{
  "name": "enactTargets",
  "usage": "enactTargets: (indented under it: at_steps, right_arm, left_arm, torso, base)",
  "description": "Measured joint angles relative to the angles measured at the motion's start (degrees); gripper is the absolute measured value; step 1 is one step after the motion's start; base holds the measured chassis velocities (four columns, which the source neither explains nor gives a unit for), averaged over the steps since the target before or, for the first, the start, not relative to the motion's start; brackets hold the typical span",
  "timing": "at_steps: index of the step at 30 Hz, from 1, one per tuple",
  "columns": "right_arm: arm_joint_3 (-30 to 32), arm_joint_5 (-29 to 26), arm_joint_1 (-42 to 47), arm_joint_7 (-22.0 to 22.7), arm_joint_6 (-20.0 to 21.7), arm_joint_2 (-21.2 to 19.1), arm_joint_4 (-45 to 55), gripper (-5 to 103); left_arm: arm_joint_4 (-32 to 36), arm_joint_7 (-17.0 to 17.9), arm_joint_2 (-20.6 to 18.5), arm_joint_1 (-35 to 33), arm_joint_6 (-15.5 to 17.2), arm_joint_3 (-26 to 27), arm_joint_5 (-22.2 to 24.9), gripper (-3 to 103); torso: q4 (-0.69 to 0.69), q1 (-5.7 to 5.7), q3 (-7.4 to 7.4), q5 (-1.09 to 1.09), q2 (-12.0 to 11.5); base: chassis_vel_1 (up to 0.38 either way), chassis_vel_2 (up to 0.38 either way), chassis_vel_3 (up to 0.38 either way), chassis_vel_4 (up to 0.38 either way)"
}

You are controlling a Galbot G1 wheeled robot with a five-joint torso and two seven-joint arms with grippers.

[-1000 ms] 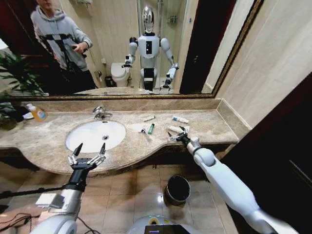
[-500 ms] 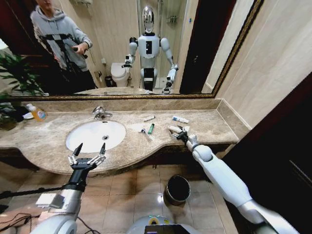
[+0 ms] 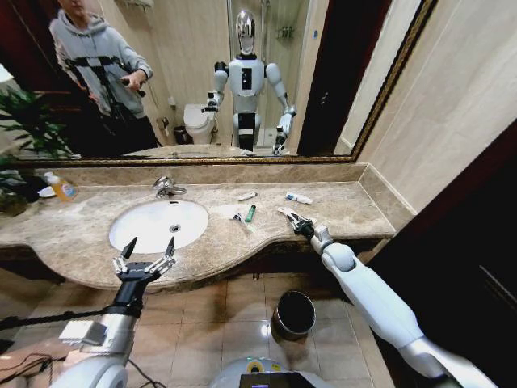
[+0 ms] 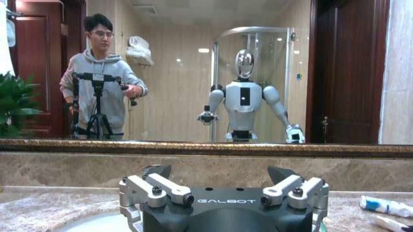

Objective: Pick up the trash from the sink and place it in the trash bin.

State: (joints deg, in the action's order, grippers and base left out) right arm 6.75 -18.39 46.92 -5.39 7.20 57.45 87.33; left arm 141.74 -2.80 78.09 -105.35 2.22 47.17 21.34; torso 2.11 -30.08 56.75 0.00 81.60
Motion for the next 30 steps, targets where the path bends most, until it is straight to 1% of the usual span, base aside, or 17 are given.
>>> enactTargets:
  at_steps: [1,5,13,22,24,25,28,29,30]
  right_arm:
    - [0.1,-0.1,0.1,0.0,0.0,-0.2,0.2,1]
    - [0.5,-0.2,0.4,0.1,0.0,-0.4,0.6,0]
    - [1.5,-0.6,1.5,0.3,0.1,-0.9,2.0,0]
    - [3.9,-2.4,4.3,1.2,0.4,-2.1,6.1,0]
    - [5.9,-4.1,6.5,1.5,0.9,-2.5,8.9,0]
    - [5.9,-4.1,6.5,1.5,0.9,-2.5,8.9,0]
    - [10.1,-6.8,10.5,1.5,1.2,-3.0,13.3,0]
    - [10.1,-6.8,10.5,1.5,1.2,-3.0,13.3,0]
    - [11.5,-7.4,12.0,1.5,1.2,-3.2,14.7,0]
  left_arm:
    - [0.0,0.0,0.0,0.0,0.0,0.0,0.0,100]
    - [0.0,0.0,0.0,0.0,0.0,0.0,0.0,100]
    - [0.0,0.0,0.0,0.0,0.0,0.0,0.0,100]
    - [0.0,0.0,0.0,0.0,0.0,0.0,0.0,100]
    - [0.0,0.0,0.0,0.0,0.0,0.0,0.0,100]
    - [0.0,0.0,0.0,0.0,0.0,0.0,0.0,100]
    - [0.0,0.0,0.0,0.0,0.0,0.0,0.0,100]
    - [0.0,0.0,0.0,0.0,0.0,0.0,0.0,100]
    - [0.0,0.0,0.0,0.0,0.0,0.0,0.0,100]
  torso:
    - [0.00,0.00,0.00,0.00,0.0]
    - [0.00,0.00,0.00,0.00,0.0]
    - [0.00,0.00,0.00,0.00,0.0]
    - [0.00,0.00,0.00,0.00,0.0]
    - [0.01,0.00,0.00,0.00,0.0]
    - [0.01,0.00,0.00,0.00,0.0]
    - [0.01,0.00,0.00,0.00,0.0]
    - [0.01,0.00,0.00,0.00,0.0]
    - [0.00,0.00,0.00,0.00,0.0]
  base:
    - [0.000,0.000,0.000,0.000]
    - [0.000,0.000,0.000,0.000]
    - [0.000,0.000,0.000,0.000]
    - [0.000,0.000,0.000,0.000]
    - [0.000,0.000,0.000,0.000]
    - [0.000,0.000,0.000,0.000]
    - [0.000,0.000,0.000,0.000]
    - [0.000,0.000,0.000,0.000]
    - [0.000,0.000,0.000,0.000]
